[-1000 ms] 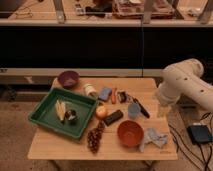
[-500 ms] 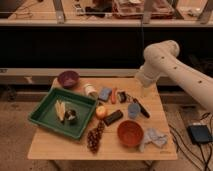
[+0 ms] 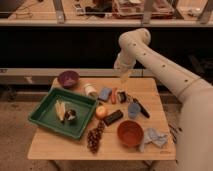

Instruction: Place sponge in plastic cup

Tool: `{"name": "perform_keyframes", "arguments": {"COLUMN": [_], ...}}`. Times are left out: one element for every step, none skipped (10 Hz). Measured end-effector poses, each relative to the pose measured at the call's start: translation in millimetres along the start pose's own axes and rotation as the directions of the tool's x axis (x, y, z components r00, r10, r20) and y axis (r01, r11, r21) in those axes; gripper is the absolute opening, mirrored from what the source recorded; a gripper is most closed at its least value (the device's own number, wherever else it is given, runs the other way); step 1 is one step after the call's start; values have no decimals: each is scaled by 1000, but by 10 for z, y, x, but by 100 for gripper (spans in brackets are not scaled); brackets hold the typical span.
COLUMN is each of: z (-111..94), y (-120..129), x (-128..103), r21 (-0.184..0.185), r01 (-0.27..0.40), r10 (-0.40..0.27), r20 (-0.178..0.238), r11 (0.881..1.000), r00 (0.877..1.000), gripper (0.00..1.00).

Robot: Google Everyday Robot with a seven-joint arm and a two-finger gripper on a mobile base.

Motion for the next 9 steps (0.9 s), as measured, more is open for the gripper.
{"name": "perform_keyframes", "arguments": {"z": [124,199,279,312,324,322,323,354,411], "y": [-96,-165,-237,-266,-278,-271,-262,-256,-245], "x": [89,115,119,130,136,147,159,148,172], "r21": [-31,-49,-68,-75,-79,-81,-81,-85,-86], "r01": [-7,-11,-12,-13,-14,-15,-13,9,30], "r10": [7,10,11,11,12,13,11,-9,-29], "r20": [-11,-14,-15,-17,-19,-20,-19,-4,18], "r11": [1000,999,998,997,997,997,997,996,996], "r00": [1000,1000,1000,1000,1000,1000,1000,1000,999], "gripper": [65,65,65,65,65,65,65,65,65]}}
